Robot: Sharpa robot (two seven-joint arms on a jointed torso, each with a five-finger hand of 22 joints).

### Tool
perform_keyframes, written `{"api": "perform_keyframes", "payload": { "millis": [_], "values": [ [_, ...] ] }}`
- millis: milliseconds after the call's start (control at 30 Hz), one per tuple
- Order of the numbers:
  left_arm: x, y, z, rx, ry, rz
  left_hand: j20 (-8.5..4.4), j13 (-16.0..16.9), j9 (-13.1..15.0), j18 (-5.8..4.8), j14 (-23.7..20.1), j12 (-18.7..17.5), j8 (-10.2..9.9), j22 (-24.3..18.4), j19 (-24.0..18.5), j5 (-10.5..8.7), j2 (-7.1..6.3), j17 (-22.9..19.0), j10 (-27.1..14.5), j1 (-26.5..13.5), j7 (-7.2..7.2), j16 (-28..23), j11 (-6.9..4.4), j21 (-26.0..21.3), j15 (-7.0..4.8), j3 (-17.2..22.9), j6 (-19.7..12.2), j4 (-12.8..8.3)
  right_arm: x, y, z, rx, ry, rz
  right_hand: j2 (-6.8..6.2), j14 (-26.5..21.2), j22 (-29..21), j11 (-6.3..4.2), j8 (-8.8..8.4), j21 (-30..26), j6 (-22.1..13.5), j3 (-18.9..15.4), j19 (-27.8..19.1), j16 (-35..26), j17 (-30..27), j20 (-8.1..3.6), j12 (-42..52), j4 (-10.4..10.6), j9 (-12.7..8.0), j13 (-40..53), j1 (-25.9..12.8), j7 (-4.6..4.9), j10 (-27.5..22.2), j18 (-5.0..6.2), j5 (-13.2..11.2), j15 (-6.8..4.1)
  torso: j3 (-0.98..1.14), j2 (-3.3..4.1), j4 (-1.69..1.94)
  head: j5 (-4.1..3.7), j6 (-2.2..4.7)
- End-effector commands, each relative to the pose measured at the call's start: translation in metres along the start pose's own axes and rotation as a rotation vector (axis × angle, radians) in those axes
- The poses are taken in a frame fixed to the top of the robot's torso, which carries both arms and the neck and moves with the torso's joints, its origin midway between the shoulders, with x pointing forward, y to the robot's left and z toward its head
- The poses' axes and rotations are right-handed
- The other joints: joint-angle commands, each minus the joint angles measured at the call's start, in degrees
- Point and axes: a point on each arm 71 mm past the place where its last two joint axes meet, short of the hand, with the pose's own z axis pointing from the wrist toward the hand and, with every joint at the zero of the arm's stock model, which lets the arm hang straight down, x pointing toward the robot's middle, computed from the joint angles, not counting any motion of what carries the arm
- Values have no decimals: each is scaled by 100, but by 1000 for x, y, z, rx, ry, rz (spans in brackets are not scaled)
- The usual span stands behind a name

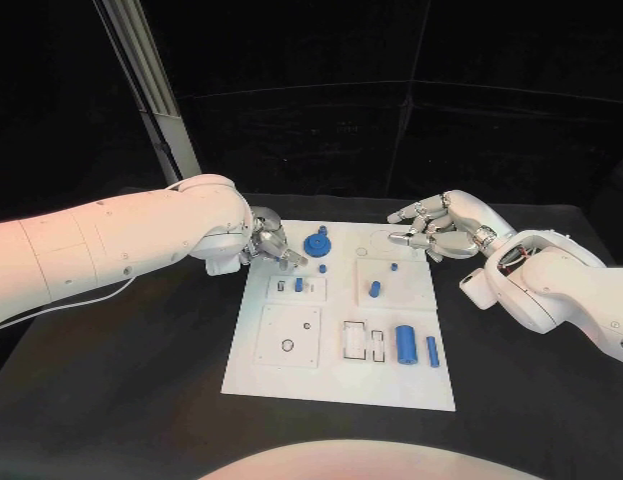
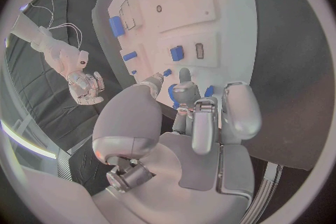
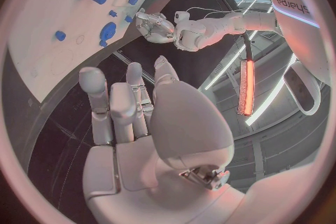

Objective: Assemble the parts on the task board

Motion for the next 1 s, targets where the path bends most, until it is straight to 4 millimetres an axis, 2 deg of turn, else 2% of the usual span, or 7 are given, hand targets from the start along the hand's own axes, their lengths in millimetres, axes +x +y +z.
{"api": "perform_keyframes", "payload": {
  "millis": [33,133,600,1000],
  "values": [
    [-10,-1,-4,17,23,10,32,-112,-76,-27,607,-75,-130,-25,-56,27,35,1509,-103,132,55,18,40,-41,60,-105,-178,5,-1,1,0,-10,-2,3,65,23,-8,26,-4,-32,6,-47,-24,-27,-2,-1,31,-1,-9,-9,-22,6,10,72,19,16,3,0,3,18,19],
    [-22,0,-5,7,24,18,68,-150,-160,-22,607,-90,-247,-47,-73,29,67,1509,-134,211,117,18,93,-60,105,-199,-297,16,-1,1,1,-9,-3,3,70,22,-11,28,-6,-35,2,-56,-25,-27,3,0,32,8,-9,-11,-28,7,7,72,19,18,4,4,-1,21,33],
    [-54,4,16,-72,15,23,90,-154,-199,-22,607,-82,-272,-28,-73,20,99,1509,-142,244,132,18,110,-51,123,-271,-288,37,1,1,2,-11,-1,4,70,22,-11,28,-6,-35,2,-56,-25,-27,3,0,32,8,-9,-11,-28,7,7,72,19,18,-5,21,-6,40,59],
    [-61,6,29,-98,43,68,100,-166,-217,-25,607,-83,-271,4,-66,9,115,1509,-151,268,132,18,112,-31,127,-325,-259,45,3,3,4,-14,4,7,75,24,-3,28,-8,-33,-3,-62,-19,-22,15,1,36,11,-10,-13,-24,8,6,70,22,18,-5,21,-6,35,25]
  ]
}}
